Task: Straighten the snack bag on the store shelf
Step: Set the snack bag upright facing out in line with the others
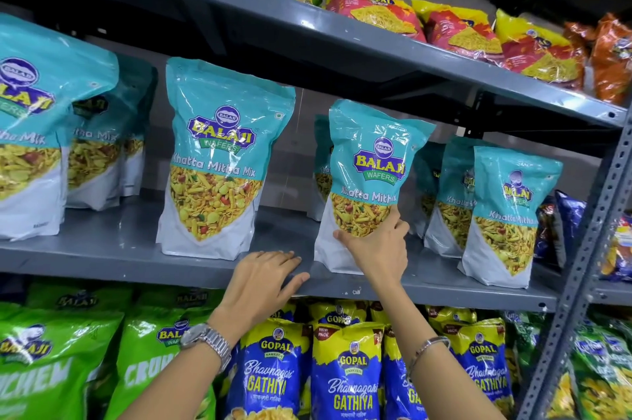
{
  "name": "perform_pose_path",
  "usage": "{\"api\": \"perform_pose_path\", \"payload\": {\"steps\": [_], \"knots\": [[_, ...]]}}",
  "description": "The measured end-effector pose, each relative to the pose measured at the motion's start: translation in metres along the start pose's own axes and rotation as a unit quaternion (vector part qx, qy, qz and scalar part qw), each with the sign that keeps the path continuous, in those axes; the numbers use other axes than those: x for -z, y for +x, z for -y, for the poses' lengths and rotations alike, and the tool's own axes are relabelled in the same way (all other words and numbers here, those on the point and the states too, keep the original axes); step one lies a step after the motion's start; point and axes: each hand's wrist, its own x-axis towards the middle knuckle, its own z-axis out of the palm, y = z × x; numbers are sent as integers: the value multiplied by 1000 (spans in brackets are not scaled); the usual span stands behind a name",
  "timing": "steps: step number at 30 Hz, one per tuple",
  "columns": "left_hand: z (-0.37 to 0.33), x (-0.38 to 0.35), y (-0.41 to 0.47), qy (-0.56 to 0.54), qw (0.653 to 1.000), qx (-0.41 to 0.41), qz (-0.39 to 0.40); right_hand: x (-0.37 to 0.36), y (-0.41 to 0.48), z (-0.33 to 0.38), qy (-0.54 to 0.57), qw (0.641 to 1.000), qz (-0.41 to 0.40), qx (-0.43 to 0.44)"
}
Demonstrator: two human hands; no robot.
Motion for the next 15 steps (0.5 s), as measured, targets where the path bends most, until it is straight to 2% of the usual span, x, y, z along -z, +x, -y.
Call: {"api": "perform_pose_path", "payload": {"steps": [15], "knots": [[-3, 4, -1, -21, 1000, 10, 21, -7, 1, 0, -11, 1000, -23, -3]]}}
